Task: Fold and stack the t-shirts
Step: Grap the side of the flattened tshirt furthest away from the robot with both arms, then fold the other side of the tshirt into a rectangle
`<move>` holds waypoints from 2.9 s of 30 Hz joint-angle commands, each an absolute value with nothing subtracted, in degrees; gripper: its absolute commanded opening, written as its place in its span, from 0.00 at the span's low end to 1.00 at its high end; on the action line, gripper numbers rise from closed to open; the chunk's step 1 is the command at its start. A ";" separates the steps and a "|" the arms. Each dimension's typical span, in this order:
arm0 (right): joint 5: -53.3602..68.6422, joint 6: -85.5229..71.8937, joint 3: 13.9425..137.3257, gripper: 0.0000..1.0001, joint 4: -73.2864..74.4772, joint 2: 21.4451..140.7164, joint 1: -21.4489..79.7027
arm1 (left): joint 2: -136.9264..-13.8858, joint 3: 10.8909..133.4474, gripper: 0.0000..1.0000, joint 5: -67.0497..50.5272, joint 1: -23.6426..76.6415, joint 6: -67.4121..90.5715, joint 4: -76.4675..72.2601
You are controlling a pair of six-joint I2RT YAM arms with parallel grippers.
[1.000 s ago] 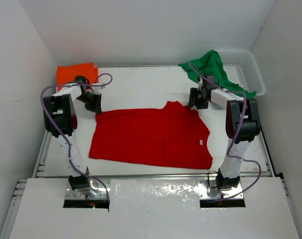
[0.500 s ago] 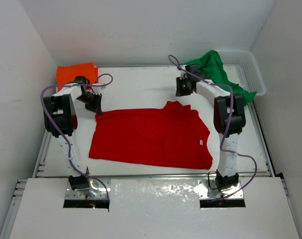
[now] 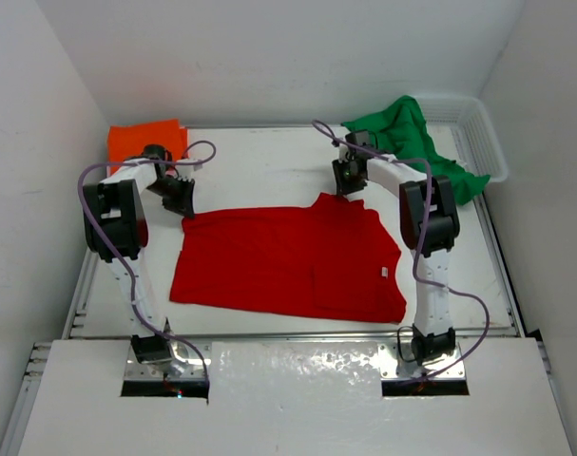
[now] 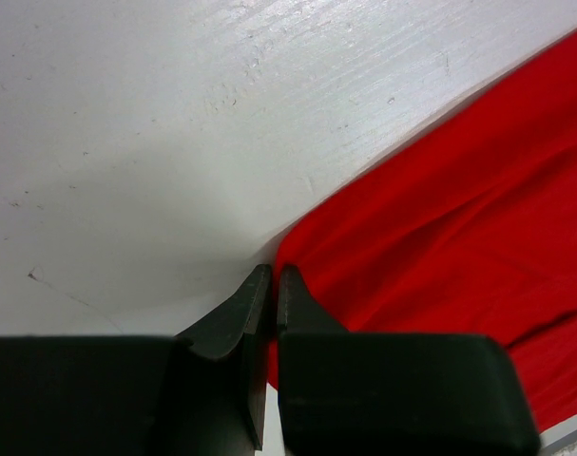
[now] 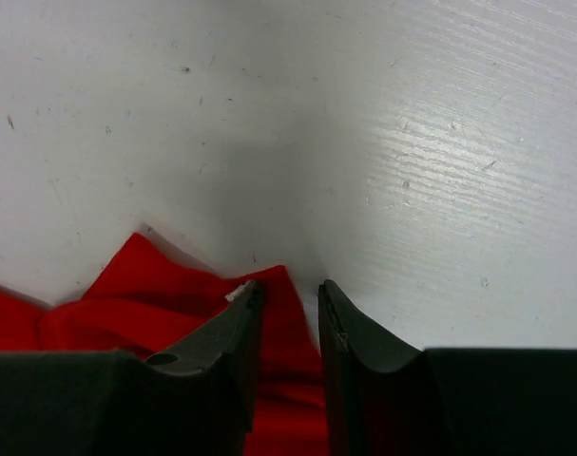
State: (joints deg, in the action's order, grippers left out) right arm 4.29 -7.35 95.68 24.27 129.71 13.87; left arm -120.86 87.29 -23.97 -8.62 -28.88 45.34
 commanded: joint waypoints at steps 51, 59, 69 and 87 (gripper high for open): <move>18.39 -21.10 65.11 0.00 0.44 93.02 5.80 | -111.20 90.01 0.00 -31.29 -6.94 -42.61 48.95; 15.47 -20.30 42.31 0.00 10.71 69.28 5.10 | -104.07 80.26 0.00 -33.05 -7.21 -60.52 59.05; 9.14 -22.15 33.22 0.00 19.79 55.71 4.04 | -101.51 69.69 0.00 -29.88 -7.03 -67.34 57.32; 10.45 -19.60 56.10 0.00 14.15 79.11 2.20 | -111.63 88.62 0.00 -35.59 -6.33 -45.59 38.66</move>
State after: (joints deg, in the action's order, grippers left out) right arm 9.15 -20.34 58.65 14.00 82.35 2.37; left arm -114.30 91.13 -32.80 -6.79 -44.25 38.24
